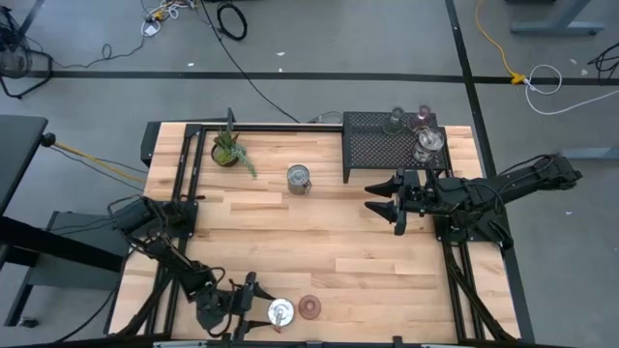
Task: Pick & Place candle stick holders
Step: Put the orange scented candle on the shelf
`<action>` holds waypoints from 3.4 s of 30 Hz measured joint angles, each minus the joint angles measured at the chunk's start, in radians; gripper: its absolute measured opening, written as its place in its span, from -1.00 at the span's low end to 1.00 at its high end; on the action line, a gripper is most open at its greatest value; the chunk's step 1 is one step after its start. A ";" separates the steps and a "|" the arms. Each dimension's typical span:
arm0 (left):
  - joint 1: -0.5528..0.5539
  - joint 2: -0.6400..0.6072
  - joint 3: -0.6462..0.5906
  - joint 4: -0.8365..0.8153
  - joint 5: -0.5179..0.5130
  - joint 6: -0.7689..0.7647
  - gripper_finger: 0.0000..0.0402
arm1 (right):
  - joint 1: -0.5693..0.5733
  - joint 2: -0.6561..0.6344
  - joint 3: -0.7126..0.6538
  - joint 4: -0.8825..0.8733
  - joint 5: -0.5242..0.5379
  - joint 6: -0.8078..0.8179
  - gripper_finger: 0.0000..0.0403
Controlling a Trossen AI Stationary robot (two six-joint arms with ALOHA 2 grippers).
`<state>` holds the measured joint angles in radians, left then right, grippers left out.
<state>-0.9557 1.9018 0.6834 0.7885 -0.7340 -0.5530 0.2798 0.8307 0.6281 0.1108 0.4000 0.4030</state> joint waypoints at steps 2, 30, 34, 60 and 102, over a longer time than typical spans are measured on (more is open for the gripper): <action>0.014 0.000 0.000 0.026 0.030 0.016 0.62 | 0.000 0.000 0.000 0.000 0.000 -0.007 0.19; 0.152 0.077 0.108 0.091 0.242 0.137 0.68 | 0.021 0.000 0.000 0.004 0.000 -0.043 0.19; 0.164 0.077 0.111 0.090 0.247 0.146 0.68 | 0.038 0.000 0.000 0.006 0.001 -0.045 0.19; 0.235 0.077 0.111 0.073 0.060 0.149 0.68 | 0.059 0.047 0.000 0.000 0.002 -0.020 0.19; 0.402 -0.051 0.111 -0.133 0.109 0.227 0.68 | 0.560 0.800 0.025 0.617 0.117 0.385 0.19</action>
<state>-0.5538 1.8511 0.7944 0.6556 -0.6249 -0.3264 0.8401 1.6304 0.6534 0.7274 0.5175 0.7878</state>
